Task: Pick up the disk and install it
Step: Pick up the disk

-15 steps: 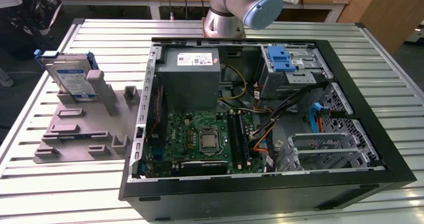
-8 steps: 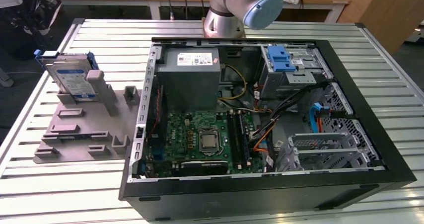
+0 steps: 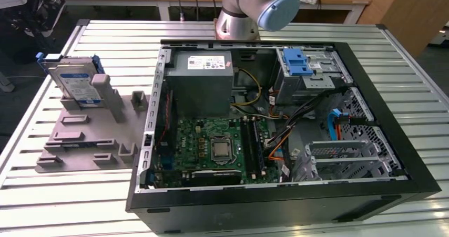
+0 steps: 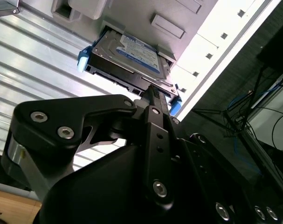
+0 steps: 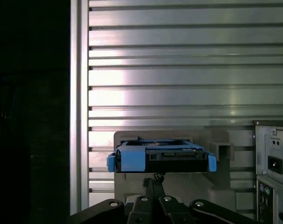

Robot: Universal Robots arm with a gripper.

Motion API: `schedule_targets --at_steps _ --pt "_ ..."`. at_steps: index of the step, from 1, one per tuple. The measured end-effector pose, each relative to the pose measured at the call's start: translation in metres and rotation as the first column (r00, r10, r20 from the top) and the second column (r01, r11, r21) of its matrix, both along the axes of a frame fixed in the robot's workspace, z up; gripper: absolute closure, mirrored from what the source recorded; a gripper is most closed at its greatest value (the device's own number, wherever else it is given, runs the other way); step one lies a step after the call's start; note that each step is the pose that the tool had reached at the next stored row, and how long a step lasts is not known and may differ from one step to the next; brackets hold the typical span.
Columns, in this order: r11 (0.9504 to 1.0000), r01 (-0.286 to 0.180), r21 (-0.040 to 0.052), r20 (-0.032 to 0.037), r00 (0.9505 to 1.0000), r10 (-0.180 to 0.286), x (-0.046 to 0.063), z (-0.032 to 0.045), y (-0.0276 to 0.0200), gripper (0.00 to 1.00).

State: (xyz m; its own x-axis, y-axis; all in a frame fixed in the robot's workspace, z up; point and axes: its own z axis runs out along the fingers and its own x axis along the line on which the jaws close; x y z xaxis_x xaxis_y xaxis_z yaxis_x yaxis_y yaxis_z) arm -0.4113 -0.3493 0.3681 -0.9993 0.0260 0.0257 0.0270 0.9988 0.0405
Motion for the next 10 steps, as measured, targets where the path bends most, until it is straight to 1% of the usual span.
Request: schedule_targets --at_steps 10 --pt "1.0000 -0.001 0.0001 0.0001 1.0000 0.001 0.0000 0.0000 0.0000 0.89"
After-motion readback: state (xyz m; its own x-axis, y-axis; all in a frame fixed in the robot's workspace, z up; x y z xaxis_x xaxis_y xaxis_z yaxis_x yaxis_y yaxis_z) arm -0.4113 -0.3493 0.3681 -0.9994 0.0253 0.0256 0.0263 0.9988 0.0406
